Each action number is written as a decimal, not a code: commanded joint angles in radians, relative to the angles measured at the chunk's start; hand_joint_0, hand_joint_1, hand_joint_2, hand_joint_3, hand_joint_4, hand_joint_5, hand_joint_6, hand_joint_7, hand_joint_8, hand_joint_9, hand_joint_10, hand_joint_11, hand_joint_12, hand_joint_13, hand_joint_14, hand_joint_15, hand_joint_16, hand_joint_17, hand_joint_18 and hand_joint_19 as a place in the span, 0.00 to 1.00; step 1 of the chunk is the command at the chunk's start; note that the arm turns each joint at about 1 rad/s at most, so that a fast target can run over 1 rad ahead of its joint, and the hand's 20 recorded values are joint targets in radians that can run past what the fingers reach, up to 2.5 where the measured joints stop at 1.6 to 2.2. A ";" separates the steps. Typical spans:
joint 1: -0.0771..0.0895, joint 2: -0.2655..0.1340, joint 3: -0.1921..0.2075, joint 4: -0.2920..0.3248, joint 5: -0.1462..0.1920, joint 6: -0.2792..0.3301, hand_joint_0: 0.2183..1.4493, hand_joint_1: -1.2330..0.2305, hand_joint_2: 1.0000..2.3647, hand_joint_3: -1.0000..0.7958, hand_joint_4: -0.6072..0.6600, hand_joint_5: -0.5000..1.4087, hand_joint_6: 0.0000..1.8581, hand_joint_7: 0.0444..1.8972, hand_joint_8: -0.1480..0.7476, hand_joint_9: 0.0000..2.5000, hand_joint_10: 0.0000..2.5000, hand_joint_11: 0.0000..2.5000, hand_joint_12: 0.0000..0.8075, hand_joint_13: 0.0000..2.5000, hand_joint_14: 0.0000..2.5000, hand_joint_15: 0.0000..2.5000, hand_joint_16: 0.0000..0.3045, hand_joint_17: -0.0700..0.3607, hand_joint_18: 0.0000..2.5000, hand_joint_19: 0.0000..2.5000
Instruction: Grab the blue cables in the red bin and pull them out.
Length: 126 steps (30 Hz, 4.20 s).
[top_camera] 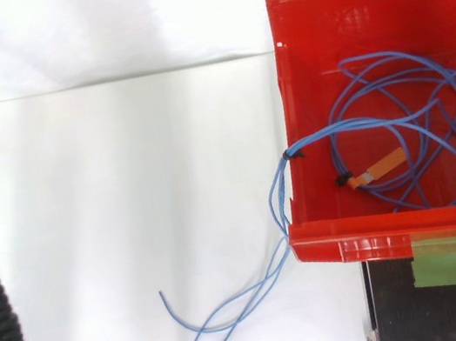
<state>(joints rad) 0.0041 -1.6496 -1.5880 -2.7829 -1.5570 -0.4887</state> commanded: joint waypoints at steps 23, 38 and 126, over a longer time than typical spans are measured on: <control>0.076 -0.081 -0.001 -0.066 0.009 -1.365 0.37 0.24 0.00 0.00 0.63 0.47 0.00 0.13 0.44 0.12 0.00 0.00 0.45 0.08 0.00 0.04 0.19 0.46 0.02 0.05; 0.094 -0.079 0.036 -0.089 0.006 -1.356 0.39 0.21 0.00 0.00 0.66 0.54 0.01 0.22 0.45 0.13 0.00 0.00 0.44 0.11 0.00 0.05 0.18 0.45 0.05 0.06; 0.027 -0.418 0.408 -0.360 -0.153 -1.359 0.44 0.17 0.00 0.00 0.57 0.57 0.01 0.21 0.43 0.18 0.00 0.02 0.42 0.15 0.00 0.06 0.17 0.44 0.11 0.09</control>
<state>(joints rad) 0.0363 -2.0671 -1.1813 -3.1654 -1.7025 -1.8284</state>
